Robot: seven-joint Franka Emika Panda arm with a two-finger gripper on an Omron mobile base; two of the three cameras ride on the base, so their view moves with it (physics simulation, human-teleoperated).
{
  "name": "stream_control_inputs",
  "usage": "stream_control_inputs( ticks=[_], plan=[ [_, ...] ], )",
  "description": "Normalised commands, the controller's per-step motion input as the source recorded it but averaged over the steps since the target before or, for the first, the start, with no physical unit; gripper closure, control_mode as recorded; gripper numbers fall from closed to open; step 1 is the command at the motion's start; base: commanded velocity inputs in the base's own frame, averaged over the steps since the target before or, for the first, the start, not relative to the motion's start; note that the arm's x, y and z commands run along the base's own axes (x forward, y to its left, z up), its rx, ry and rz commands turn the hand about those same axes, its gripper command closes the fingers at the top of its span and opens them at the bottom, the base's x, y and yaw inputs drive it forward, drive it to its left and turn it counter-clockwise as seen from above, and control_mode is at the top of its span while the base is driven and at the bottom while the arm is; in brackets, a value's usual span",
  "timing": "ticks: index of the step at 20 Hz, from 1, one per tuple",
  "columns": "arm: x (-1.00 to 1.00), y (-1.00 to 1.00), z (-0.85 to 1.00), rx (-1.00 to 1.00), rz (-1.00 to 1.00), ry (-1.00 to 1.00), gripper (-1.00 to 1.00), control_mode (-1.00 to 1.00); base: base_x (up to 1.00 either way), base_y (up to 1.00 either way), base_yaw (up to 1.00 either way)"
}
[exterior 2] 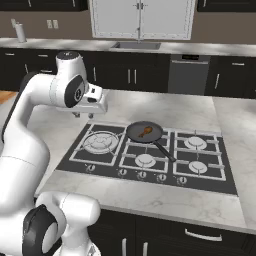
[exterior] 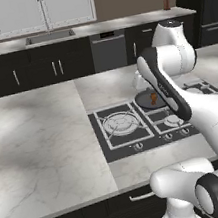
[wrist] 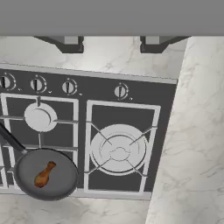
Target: Place the chicken drumstick on the plate and place the bell pepper on the same plate.
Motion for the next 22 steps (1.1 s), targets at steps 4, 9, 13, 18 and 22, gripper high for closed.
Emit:
stream_control_inputs(
  ticks=[4,9,13,18,22],
  plan=[
    [0.00,-0.03,0.00,0.00,-0.04,0.01,-1.00,-1.00,0.00,0.00,0.00],
    [0.21,-0.39,-0.25,0.00,-0.13,0.00,-1.00,-1.00,0.00,0.00,0.00],
    [0.42,-0.56,-0.40,0.00,-0.19,0.03,-1.00,-1.00,0.00,0.00,0.00],
    [0.51,-0.48,-0.45,0.05,-0.16,0.00,-1.00,-1.00,0.00,0.00,0.00],
    [0.54,-0.41,-0.37,0.01,-0.04,0.00,-1.00,-1.00,0.00,0.00,0.00]
  ],
)
